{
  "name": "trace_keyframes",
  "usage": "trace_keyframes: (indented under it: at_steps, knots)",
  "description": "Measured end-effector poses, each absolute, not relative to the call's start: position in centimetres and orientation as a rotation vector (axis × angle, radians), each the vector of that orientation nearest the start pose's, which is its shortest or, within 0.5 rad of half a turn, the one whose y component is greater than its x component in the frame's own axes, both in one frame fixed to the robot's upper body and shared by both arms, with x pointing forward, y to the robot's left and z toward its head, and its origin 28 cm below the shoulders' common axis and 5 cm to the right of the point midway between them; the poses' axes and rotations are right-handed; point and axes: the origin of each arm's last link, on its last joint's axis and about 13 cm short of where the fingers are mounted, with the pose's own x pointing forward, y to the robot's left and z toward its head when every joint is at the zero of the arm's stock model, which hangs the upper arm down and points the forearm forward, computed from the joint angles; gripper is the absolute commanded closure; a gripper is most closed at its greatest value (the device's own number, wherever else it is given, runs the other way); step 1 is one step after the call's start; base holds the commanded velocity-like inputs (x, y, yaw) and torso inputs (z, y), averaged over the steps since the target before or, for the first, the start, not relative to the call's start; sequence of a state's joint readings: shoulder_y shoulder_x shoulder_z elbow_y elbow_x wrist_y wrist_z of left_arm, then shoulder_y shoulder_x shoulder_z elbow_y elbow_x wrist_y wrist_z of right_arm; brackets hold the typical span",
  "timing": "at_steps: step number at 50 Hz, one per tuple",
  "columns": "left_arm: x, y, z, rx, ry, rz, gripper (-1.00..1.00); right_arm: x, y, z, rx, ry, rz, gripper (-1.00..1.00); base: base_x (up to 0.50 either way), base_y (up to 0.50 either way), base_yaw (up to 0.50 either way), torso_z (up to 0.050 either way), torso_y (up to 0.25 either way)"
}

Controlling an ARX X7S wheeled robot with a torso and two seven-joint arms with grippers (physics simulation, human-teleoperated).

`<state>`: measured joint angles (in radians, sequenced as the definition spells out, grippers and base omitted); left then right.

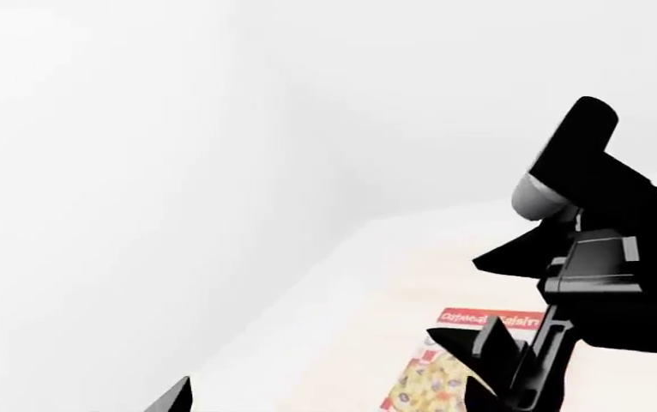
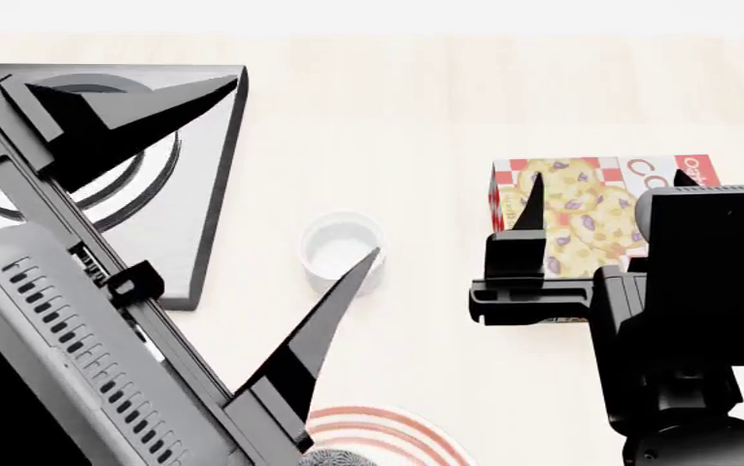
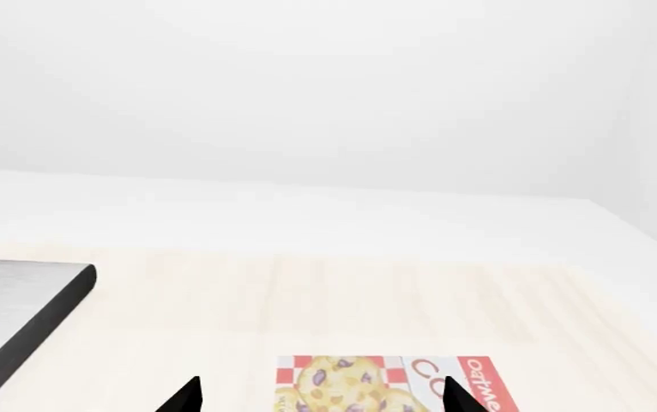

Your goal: Pick the akita bowl on the stove and place it on the plate.

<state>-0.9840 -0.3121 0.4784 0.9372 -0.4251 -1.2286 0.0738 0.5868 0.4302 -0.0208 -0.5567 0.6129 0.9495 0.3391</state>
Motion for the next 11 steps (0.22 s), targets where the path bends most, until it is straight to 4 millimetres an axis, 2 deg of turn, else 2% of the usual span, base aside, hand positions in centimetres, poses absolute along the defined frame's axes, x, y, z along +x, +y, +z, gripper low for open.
trace_keyframes:
  at_steps: [11]
  knots:
    - [21.76,16.86,28.50,0.469,-0.456,-0.660,-1.00,25.71,-14.25,21.02,-0.052,-0.124,-0.001,-1.00,0.00,0.00,0.00,0.000,0.000]
